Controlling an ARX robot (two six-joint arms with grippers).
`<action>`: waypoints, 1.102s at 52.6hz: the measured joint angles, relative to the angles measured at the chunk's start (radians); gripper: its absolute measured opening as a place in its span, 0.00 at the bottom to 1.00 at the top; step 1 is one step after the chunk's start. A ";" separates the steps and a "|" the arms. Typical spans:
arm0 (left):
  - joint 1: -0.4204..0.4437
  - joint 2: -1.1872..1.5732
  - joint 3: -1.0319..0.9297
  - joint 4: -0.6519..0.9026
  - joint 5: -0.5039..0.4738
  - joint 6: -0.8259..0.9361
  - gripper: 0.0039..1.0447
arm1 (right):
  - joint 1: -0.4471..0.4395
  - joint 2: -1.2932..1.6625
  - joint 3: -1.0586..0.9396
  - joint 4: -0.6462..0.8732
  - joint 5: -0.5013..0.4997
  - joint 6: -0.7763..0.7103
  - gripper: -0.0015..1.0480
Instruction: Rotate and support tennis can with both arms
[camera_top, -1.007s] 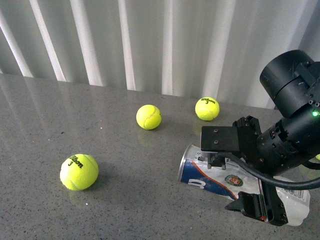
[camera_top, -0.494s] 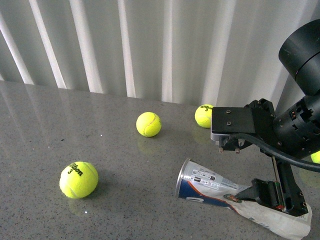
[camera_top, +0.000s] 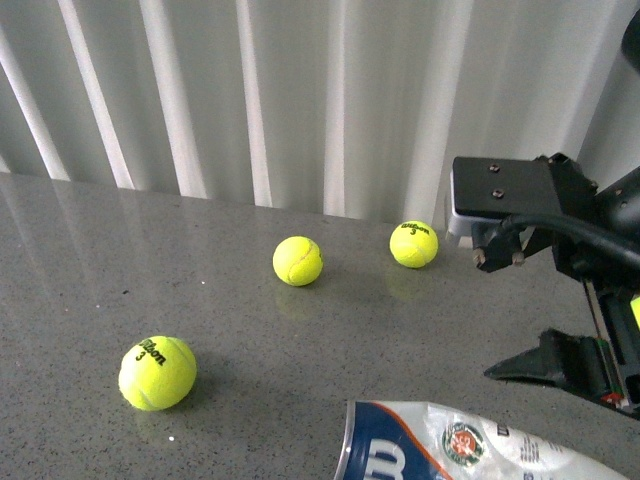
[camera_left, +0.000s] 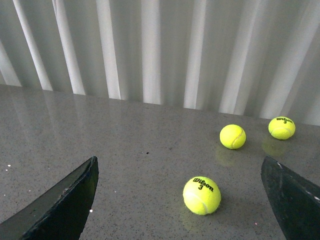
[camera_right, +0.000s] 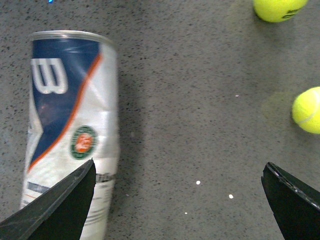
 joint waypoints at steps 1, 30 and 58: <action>0.000 0.000 0.000 0.000 0.000 0.000 0.94 | -0.006 -0.005 0.002 0.003 -0.007 0.005 0.93; 0.000 0.000 0.000 0.000 0.000 0.000 0.94 | -0.200 -0.243 -0.015 0.757 0.365 0.583 0.93; 0.000 0.000 0.000 0.000 0.000 0.000 0.94 | -0.280 -0.791 -0.697 0.954 0.294 1.165 0.22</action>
